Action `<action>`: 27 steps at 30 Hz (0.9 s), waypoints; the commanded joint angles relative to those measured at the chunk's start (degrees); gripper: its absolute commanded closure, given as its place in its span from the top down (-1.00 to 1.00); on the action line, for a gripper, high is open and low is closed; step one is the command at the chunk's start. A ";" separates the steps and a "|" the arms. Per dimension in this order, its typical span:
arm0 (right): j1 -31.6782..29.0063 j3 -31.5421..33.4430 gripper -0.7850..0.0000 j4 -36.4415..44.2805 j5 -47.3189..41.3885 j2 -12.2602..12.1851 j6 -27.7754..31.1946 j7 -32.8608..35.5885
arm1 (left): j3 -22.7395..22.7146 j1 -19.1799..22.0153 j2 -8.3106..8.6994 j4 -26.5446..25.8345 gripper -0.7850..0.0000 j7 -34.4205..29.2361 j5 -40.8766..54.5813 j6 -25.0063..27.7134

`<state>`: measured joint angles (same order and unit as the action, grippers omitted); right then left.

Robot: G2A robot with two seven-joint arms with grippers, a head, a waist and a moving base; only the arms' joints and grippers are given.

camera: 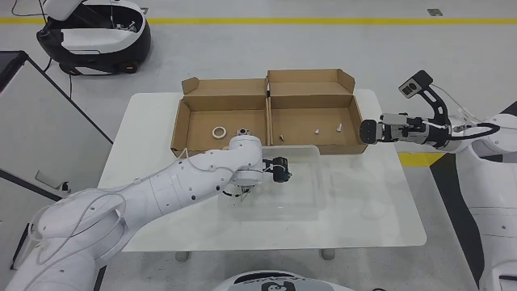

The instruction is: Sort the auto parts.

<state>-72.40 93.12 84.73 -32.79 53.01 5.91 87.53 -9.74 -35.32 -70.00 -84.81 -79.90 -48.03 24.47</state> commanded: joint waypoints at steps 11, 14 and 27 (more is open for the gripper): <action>0.00 0.00 1.00 0.00 0.00 0.00 0.00 0.00 | 0.00 3.77 1.20 -2.73 0.46 -2.86 7.43 -2.90; 0.00 0.00 1.00 0.00 0.00 0.00 0.00 0.00 | 0.00 3.71 1.10 -2.26 0.76 -3.68 8.46 -3.72; 0.00 0.00 1.00 0.00 0.00 0.00 0.00 0.00 | 0.00 5.63 -0.34 1.10 0.29 -4.02 11.05 -4.07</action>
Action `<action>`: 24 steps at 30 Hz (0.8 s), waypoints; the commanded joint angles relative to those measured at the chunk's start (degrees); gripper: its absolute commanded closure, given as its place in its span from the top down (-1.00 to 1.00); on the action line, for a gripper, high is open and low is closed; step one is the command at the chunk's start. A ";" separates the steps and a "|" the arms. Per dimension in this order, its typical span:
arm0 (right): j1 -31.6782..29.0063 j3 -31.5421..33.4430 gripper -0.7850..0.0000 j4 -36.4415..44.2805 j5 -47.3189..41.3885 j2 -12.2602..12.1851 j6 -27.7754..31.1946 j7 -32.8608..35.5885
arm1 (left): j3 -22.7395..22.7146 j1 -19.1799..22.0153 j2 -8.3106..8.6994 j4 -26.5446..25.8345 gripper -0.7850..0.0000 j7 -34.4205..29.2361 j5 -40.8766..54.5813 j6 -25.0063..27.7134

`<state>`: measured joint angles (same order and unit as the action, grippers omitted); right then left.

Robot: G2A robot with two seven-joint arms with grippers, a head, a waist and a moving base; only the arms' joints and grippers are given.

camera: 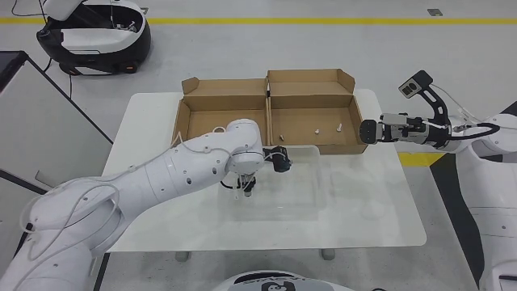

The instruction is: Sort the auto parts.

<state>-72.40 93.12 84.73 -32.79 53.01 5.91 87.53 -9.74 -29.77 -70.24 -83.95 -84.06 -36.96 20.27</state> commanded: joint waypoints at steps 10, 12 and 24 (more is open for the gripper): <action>0.00 0.00 1.00 0.00 0.00 0.00 0.00 0.00 | 0.00 -0.39 -1.67 3.45 -0.03 1.32 -1.08 1.31; 0.00 0.00 1.00 0.00 0.00 0.00 0.00 0.00 | 0.00 -0.63 -2.00 4.16 -0.03 1.50 -1.33 1.49; 0.00 0.00 1.00 0.00 0.00 0.00 0.00 0.00 | 0.00 -1.01 -3.73 7.79 -0.16 2.44 -3.09 2.43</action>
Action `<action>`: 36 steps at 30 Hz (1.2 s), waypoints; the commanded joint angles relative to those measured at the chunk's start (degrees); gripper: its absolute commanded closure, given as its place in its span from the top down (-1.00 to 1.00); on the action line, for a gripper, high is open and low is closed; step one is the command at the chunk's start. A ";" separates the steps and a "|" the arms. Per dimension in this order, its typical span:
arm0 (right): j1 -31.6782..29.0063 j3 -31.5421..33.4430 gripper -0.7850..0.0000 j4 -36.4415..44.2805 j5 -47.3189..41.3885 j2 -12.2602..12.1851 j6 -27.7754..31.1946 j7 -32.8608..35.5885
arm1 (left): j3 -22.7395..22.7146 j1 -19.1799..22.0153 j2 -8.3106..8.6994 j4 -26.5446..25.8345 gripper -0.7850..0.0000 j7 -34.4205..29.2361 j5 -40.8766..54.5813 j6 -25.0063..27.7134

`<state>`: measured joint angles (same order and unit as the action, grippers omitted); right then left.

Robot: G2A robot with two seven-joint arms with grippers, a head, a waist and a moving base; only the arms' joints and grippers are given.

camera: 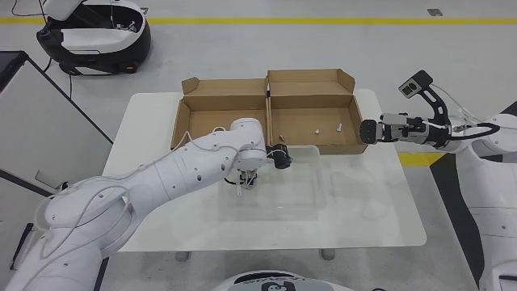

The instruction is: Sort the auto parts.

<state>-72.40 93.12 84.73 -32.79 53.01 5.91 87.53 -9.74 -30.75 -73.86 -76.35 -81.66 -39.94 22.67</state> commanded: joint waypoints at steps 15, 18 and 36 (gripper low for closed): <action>0.00 0.00 1.00 0.00 0.00 0.00 0.00 0.00 | 0.00 -1.19 -1.49 3.27 -0.33 1.32 -1.61 1.33; 0.00 0.00 1.00 0.00 0.00 0.00 0.00 0.00 | 0.00 -1.31 -1.56 3.38 -0.42 1.58 -1.54 1.59; 0.00 0.00 1.00 0.00 0.00 0.00 0.00 0.00 | 0.00 -1.39 -0.92 2.79 -0.56 1.19 -1.73 1.20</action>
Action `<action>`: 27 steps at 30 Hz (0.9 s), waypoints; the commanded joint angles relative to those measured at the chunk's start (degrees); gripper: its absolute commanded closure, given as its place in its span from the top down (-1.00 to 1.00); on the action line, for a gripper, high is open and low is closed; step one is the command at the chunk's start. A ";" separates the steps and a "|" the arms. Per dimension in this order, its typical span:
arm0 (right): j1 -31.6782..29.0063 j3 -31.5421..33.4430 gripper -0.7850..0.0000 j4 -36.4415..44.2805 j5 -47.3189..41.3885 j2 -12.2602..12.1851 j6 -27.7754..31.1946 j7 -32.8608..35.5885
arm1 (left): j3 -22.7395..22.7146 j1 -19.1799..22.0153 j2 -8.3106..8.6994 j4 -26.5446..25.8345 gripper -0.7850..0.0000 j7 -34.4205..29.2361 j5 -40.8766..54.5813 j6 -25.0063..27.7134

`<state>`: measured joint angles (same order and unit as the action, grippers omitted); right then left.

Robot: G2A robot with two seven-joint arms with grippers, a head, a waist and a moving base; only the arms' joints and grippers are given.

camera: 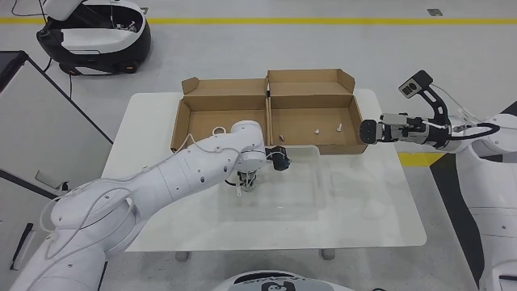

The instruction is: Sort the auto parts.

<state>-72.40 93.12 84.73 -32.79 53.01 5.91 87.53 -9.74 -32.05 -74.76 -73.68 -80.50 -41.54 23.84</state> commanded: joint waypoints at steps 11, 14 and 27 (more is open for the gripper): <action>0.00 0.00 1.00 0.00 0.00 0.00 0.00 0.00 | 0.00 -0.54 -0.66 1.67 -0.56 0.68 -0.46 0.68; 0.00 0.00 1.00 0.00 0.00 0.00 0.00 0.00 | 0.00 -0.61 -0.91 2.15 -0.55 0.79 -0.45 0.79; 0.00 0.00 1.00 0.00 0.00 0.00 0.00 0.00 | 0.00 0.88 -1.09 1.89 -1.00 -0.27 1.75 -0.27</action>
<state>-72.40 93.12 84.73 -32.79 53.01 5.91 87.53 -9.73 -31.54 -75.98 -71.34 -80.41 -40.39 23.95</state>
